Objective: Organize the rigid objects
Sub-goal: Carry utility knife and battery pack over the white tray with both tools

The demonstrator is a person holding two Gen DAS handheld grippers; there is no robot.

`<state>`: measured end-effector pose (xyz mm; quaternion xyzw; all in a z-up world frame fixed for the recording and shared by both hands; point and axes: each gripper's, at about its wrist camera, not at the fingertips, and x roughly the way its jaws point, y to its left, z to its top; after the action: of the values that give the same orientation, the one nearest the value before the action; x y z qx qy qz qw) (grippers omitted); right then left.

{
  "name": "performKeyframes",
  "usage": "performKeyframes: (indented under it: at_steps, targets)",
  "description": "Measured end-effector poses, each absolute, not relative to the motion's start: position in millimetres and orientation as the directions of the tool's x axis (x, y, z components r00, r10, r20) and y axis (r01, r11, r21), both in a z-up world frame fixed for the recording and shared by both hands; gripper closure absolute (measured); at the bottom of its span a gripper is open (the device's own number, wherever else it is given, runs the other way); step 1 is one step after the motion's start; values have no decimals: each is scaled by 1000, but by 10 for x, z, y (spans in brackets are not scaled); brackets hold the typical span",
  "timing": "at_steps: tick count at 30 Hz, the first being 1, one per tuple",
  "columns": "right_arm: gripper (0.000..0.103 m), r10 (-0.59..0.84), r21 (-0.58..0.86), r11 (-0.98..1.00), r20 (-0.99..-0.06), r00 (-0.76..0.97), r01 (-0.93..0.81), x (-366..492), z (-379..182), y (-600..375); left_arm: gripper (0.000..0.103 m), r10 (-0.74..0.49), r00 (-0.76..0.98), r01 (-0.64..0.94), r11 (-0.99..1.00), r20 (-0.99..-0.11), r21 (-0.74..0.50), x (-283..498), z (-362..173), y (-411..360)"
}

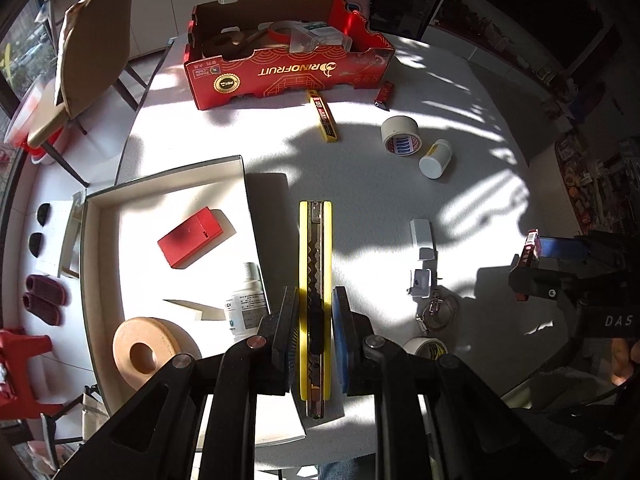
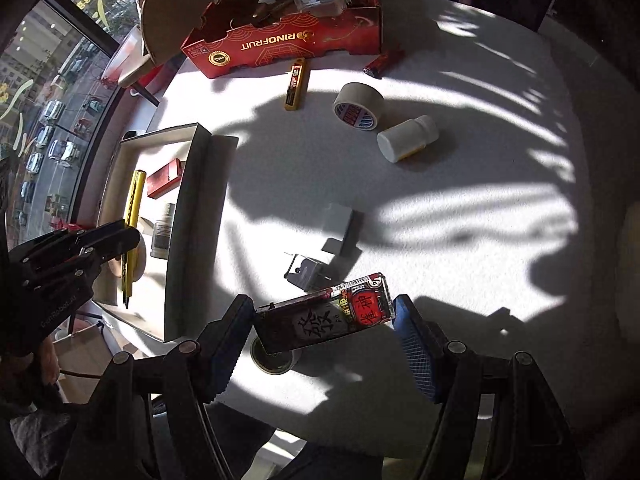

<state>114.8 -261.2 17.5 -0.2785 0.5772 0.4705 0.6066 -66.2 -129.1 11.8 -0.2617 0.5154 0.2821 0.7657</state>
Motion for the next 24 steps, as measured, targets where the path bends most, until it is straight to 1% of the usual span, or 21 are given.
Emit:
performKeyframes:
  at_steps: [7,14,24]
  targets:
    - [31,258,206,311,-958,-126,-928,834,279,-2174,86,216,282,-792,602,-935,-100,-1069,114,-1097]
    - [31,268,197,136,-951,-155,-971,224,385,-1591,86,255,219,-879,471,-942,-77,-1485,60,-884]
    - [31,248,203,-48,-946,-208,-978,-514,396,-991,86,300,186,-935,346,-936,-75,-1927,49,-691]
